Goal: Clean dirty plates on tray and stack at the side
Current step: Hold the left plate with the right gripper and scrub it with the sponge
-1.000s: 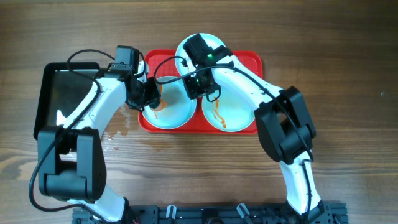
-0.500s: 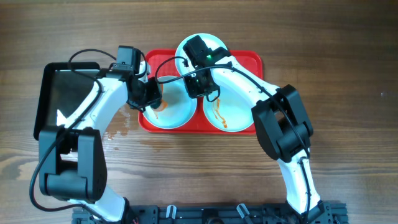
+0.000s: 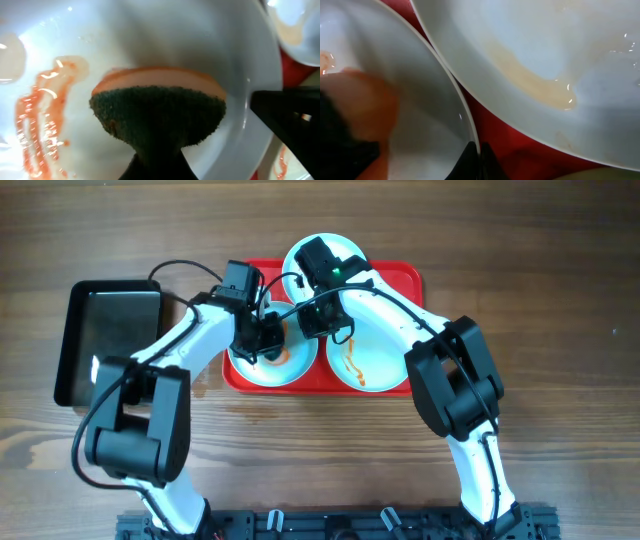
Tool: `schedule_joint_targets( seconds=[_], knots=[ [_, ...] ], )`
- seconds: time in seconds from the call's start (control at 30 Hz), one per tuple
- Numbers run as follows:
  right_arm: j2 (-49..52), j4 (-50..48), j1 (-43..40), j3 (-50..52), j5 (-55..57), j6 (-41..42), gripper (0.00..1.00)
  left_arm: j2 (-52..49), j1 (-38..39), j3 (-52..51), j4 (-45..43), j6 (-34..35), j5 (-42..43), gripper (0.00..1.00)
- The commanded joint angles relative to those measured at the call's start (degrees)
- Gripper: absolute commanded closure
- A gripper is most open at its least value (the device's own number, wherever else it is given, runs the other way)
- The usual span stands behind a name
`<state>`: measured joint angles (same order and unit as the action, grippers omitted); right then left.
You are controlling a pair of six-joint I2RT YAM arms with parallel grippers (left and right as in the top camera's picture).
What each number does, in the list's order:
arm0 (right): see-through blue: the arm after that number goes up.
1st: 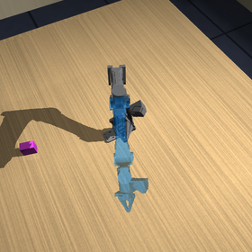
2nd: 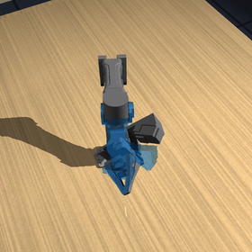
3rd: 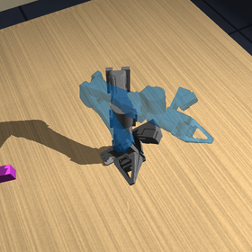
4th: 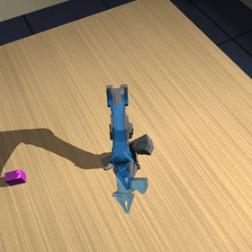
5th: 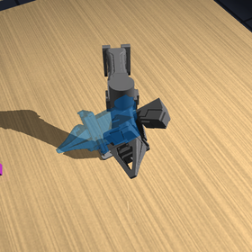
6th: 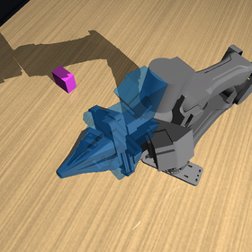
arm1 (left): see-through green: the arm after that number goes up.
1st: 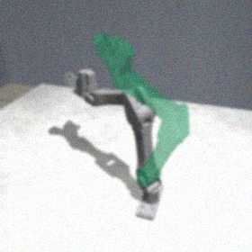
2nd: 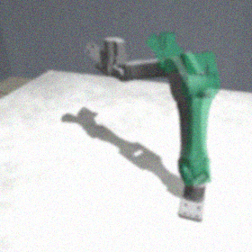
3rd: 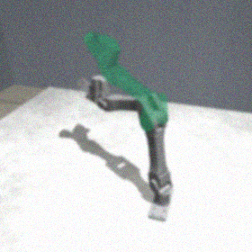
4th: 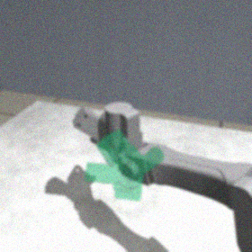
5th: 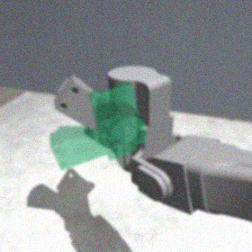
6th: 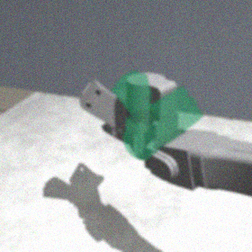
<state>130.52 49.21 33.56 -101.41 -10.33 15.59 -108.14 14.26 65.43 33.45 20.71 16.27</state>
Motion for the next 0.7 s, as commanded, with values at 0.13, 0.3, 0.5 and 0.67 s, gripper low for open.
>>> schedule_joint_targets(
  seconds=[0.13, 0.3, 0.5, 0.67],
  knots=[
    [1.46, 1.75, -0.02, -0.15, -0.2, 0.94, 0.96, -3.3, 0.85, 0.04, 2.1, 0.76, -13.55, 0.96],
    [1.46, 2.38, -0.04, -0.15, 0.02, 0.92, 0.96, -3.3, 0.85, 0.04, 4.61, 0.74, -28.81, 0.96],
    [1.46, 2.67, -0.04, -0.15, 0.02, 0.92, 0.96, -2.69, 0.85, 0.33, 5.14, 0.35, -34.71, 0.96],
    [1.46, 2.73, -0.02, -0.15, -0.02, 0.98, 0.96, 0.72, 1.4, 1.14, 4.66, 0.26, -21.16, 0.96]
  ],
)
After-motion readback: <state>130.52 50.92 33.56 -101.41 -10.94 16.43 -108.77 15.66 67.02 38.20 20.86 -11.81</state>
